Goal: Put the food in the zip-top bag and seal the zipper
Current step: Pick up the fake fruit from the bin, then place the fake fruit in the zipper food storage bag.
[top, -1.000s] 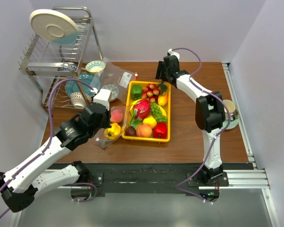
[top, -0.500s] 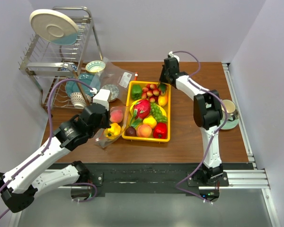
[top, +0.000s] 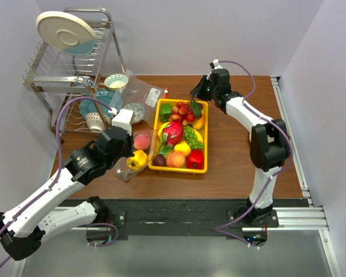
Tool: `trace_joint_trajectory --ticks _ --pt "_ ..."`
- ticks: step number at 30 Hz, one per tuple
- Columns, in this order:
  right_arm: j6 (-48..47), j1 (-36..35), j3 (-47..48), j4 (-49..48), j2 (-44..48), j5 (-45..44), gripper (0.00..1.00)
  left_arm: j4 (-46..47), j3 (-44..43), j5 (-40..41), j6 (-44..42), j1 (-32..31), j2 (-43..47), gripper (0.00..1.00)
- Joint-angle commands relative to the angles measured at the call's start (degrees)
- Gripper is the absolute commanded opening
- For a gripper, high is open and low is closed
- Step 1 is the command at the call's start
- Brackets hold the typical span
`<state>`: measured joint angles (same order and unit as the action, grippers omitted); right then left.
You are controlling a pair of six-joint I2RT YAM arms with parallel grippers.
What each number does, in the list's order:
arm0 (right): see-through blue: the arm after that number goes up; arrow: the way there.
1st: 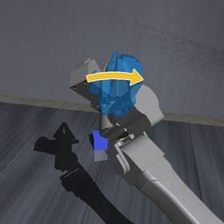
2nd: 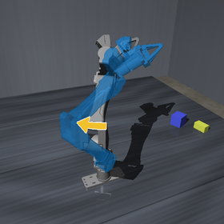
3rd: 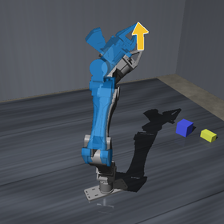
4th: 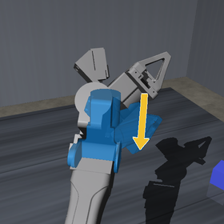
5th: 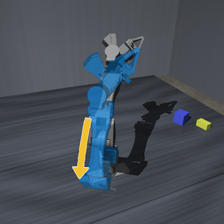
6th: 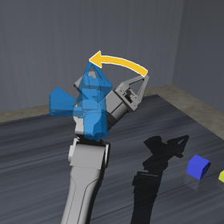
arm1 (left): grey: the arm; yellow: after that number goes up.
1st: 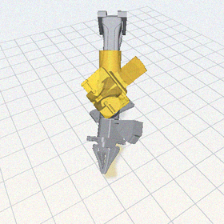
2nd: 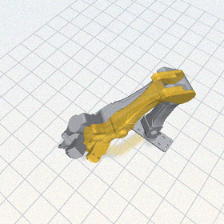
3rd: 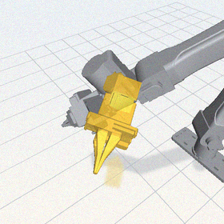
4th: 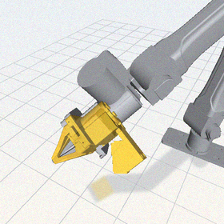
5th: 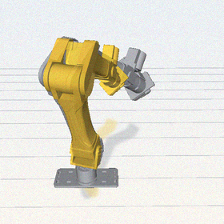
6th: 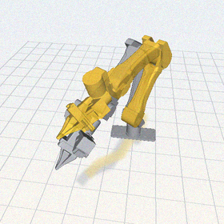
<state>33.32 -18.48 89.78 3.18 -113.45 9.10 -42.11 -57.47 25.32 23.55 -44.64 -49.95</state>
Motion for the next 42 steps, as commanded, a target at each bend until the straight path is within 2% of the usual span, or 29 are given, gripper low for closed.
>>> trace_joint_trajectory --ticks 1,4,18,24,30,34,38,42 --pt "1.8 -0.2 -3.7 -5.7 8.0 10.5 0.00 0.7 -0.2 0.0 1.1 0.3 1.0 0.00" --pt "1.6 -0.2 -5.5 -6.5 11.8 15.7 0.00 1.0 0.0 -0.2 1.1 0.3 0.9 0.00" --pt "2.2 -0.3 -13.0 -6.3 33.0 29.1 0.00 2.5 -0.4 -1.4 0.4 0.3 -0.5 0.00" --pt "8.4 -0.5 -19.4 -13.2 40.2 35.5 0.00 2.6 -1.5 -1.7 -0.4 0.3 -1.3 0.00" --pt "20.0 -2.3 -22.5 -23.6 43.3 40.6 0.00 3.3 -2.4 -3.3 -0.7 0.3 -3.0 0.00" --pt "26.3 -5.6 -25.8 -32.2 44.3 40.2 0.00 3.8 -2.6 -3.8 -0.6 0.3 -3.6 0.00" --pt "27.5 -11.0 -27.5 -33.8 44.6 34.4 0.00 3.8 -3.2 -3.8 -0.3 0.3 -3.9 0.00" --pt "31.9 -15.4 -32.0 -40.1 45.1 27.6 0.00 3.6 -4.0 -4.0 0.2 0.3 -3.8 0.00"
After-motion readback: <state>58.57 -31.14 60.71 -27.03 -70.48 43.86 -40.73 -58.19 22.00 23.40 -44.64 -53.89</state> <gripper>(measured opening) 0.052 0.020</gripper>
